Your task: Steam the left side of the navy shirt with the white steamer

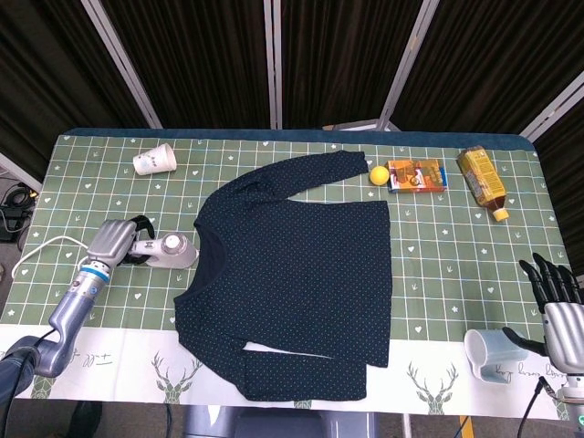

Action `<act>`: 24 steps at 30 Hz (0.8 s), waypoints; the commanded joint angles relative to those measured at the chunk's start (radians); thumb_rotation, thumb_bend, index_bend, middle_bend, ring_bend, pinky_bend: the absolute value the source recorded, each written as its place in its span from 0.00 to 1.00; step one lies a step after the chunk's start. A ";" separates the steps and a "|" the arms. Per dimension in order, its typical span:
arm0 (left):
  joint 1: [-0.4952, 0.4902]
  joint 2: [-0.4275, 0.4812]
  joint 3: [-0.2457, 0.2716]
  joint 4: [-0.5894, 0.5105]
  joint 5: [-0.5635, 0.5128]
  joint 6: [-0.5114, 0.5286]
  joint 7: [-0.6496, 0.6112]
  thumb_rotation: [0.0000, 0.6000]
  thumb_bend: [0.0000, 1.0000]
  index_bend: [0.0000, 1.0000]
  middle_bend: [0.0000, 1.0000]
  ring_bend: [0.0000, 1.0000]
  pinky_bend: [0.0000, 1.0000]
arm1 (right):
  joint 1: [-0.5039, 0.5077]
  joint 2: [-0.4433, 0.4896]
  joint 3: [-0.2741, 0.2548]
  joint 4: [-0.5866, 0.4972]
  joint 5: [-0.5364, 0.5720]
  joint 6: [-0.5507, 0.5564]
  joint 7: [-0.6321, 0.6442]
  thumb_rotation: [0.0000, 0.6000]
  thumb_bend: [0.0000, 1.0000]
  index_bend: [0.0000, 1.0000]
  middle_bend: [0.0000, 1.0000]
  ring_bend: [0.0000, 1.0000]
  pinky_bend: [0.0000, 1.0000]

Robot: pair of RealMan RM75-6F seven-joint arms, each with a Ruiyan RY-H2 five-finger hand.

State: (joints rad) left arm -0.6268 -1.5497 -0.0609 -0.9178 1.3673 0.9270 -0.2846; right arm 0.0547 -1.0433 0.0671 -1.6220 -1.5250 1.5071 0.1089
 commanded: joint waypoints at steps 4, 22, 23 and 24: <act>0.012 0.051 0.000 -0.084 -0.026 -0.029 0.046 1.00 0.00 0.03 0.00 0.00 0.19 | -0.001 0.001 -0.002 -0.002 -0.005 0.003 0.002 1.00 0.00 0.00 0.00 0.00 0.00; 0.218 0.327 -0.016 -0.566 -0.023 0.337 0.241 1.00 0.00 0.00 0.00 0.00 0.00 | -0.009 0.009 -0.007 -0.006 -0.020 0.022 0.024 1.00 0.00 0.00 0.00 0.00 0.00; 0.232 0.341 -0.015 -0.591 -0.022 0.358 0.256 1.00 0.00 0.00 0.00 0.00 0.00 | -0.009 0.010 -0.007 -0.005 -0.018 0.020 0.026 1.00 0.00 0.00 0.00 0.00 0.00; 0.247 0.356 -0.011 -0.619 -0.018 0.383 0.271 1.00 0.00 0.00 0.00 0.00 0.00 | -0.008 0.010 -0.007 -0.004 -0.016 0.018 0.027 1.00 0.00 0.00 0.00 0.00 0.00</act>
State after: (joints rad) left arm -0.4384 -1.2630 -0.0790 -1.4374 1.3450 1.2265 -0.0769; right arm 0.0458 -1.0333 0.0596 -1.6267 -1.5421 1.5259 0.1348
